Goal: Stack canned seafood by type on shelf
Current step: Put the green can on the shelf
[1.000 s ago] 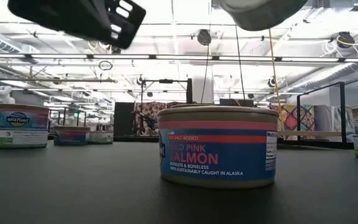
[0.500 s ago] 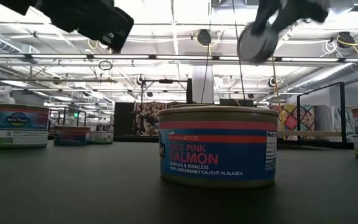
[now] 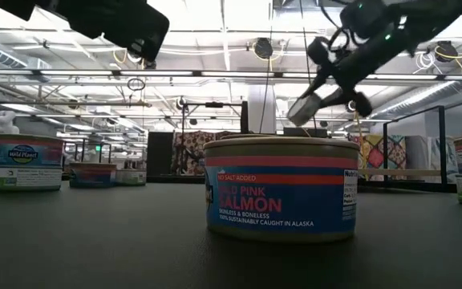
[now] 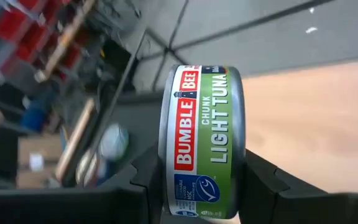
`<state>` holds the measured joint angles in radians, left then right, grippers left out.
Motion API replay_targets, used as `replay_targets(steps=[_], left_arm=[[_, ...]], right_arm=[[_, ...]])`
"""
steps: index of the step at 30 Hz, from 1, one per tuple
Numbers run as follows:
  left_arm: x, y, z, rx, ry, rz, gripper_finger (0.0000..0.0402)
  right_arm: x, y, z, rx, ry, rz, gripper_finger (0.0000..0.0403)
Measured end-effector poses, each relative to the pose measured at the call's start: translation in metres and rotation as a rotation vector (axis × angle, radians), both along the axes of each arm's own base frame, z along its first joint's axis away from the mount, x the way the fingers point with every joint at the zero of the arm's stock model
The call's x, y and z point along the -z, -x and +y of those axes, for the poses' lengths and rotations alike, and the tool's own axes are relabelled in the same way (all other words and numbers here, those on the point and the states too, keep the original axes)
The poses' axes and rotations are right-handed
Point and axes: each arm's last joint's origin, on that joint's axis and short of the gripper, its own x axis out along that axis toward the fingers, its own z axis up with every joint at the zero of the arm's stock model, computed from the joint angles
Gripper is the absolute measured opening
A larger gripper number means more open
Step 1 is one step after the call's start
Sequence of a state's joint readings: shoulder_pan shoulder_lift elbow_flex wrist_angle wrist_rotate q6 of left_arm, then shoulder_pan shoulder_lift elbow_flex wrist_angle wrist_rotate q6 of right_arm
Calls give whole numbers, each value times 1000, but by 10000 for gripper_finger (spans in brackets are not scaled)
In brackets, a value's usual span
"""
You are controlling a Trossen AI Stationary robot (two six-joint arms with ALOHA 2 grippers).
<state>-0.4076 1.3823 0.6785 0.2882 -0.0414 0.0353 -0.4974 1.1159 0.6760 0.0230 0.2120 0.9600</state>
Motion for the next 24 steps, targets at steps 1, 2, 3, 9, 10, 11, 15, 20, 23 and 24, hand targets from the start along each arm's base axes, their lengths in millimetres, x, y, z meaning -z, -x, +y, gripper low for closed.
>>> replay_targets(steps=[1, 2, 3, 9, 10, 11, 15, 20, 23, 24], left_arm=[[-1, 0, 0, -9, -2, -8, 6], [-1, -1, 1, -19, -3, -17, 6], [-2, -2, 2, -26, -4, -25, 6], [-2, -4, 8, -52, -5, -29, 6], [-2, -5, 9, -55, -7, -27, 6], [-2, -5, 10, -60, -8, -26, 6], [-3, -7, 16, -81, -4, -35, 6], [-3, -9, 19, -94, -2, -38, 6], [-3, -9, 19, -93, -1, -37, 6], [-3, -9, 19, -92, -1, -37, 6]], right_arm=[[1, -3, -6, 8, 4, -27, 134], [3, -6, -12, 13, 6, -53, 134], [7, -10, -18, 11, 3, -70, 134], [43, -28, -42, 7, -106, -84, 134], [49, -30, -44, 11, -126, -74, 134], [56, -33, -46, 16, -142, -61, 134], [71, -43, -51, -10, -162, -94, 135], [86, -50, -56, -6, -197, -116, 135], [89, -51, -59, 23, -195, -132, 135], [91, -51, -60, 34, -193, -126, 135]])
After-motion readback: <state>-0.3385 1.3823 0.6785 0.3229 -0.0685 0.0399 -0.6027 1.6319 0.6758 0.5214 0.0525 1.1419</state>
